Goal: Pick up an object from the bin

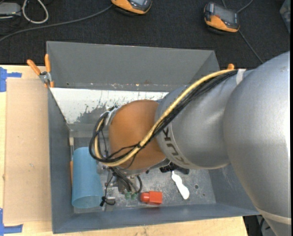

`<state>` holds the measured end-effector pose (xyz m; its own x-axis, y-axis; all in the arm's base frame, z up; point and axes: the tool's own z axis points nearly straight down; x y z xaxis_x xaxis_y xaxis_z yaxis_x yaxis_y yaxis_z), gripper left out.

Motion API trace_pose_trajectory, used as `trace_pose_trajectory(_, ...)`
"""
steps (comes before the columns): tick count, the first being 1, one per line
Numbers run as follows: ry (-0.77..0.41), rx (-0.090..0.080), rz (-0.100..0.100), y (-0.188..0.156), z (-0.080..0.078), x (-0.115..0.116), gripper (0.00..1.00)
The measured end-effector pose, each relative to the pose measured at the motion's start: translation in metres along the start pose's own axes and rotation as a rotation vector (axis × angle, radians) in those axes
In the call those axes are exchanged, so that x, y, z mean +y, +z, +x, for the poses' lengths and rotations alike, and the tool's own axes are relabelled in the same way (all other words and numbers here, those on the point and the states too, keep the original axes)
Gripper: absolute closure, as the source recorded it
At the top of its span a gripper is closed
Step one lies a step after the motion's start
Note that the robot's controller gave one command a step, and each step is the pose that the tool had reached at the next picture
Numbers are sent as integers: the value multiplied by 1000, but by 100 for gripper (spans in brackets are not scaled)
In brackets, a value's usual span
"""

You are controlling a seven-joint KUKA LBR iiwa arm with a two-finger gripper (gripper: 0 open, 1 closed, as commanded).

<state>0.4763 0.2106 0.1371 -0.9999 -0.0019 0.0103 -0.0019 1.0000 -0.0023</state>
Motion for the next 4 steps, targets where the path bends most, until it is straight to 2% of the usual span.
trace_pose_trajectory(1,5,-7,-2,-3,-2,-1,0)
trace_pose_trajectory(2,-351,-29,-7,34,-8,24,0)
trace_pose_trajectory(3,-548,-11,-1,19,-19,35,0)
trace_pose_trajectory(4,-746,-20,-1,30,-27,31,0)
